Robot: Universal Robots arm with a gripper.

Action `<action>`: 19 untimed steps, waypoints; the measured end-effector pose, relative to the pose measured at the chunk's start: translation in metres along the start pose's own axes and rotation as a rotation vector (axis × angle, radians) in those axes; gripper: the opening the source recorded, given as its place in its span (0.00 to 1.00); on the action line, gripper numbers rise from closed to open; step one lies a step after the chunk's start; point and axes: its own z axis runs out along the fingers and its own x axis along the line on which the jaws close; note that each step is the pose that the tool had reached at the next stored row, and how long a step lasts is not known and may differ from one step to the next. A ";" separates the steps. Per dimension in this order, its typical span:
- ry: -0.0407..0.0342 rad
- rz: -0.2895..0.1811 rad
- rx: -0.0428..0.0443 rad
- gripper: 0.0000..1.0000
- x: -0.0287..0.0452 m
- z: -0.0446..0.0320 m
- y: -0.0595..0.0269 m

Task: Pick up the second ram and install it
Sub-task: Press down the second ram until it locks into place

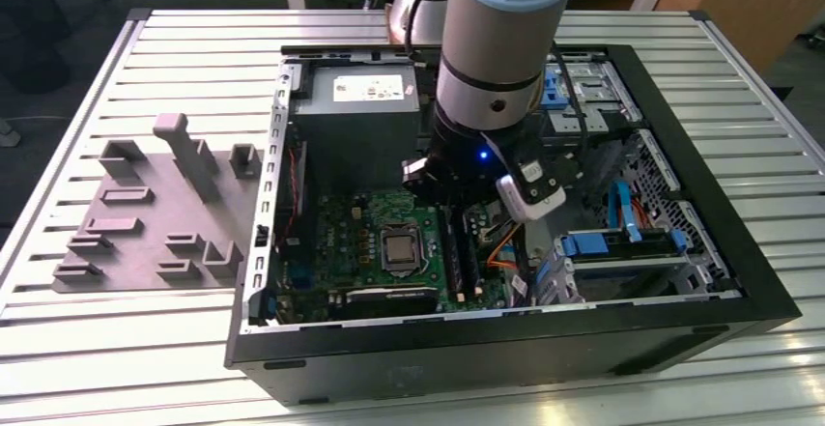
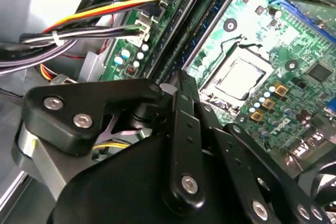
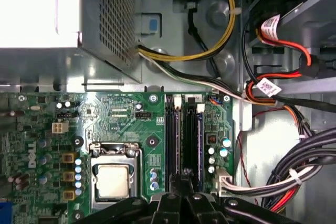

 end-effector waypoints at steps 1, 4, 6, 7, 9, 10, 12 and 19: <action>0.0000 0.000 0.0000 0.11 0.0000 0.0000 0.0000; 0.0001 0.000 0.0001 0.11 0.0000 -0.0001 0.0000; 0.0001 0.000 0.0002 0.11 0.0000 -0.0001 0.0000; 0.0001 0.000 0.0001 0.11 0.0000 0.0005 0.0000; 0.0001 0.000 0.0002 0.11 0.0000 0.0026 -0.0001; 0.0001 0.000 0.0003 0.11 0.0000 0.0041 -0.0001; 0.0001 0.000 0.0001 0.11 -0.0001 0.0075 -0.0001; 0.0002 0.000 0.0006 0.11 -0.0001 0.0151 -0.0003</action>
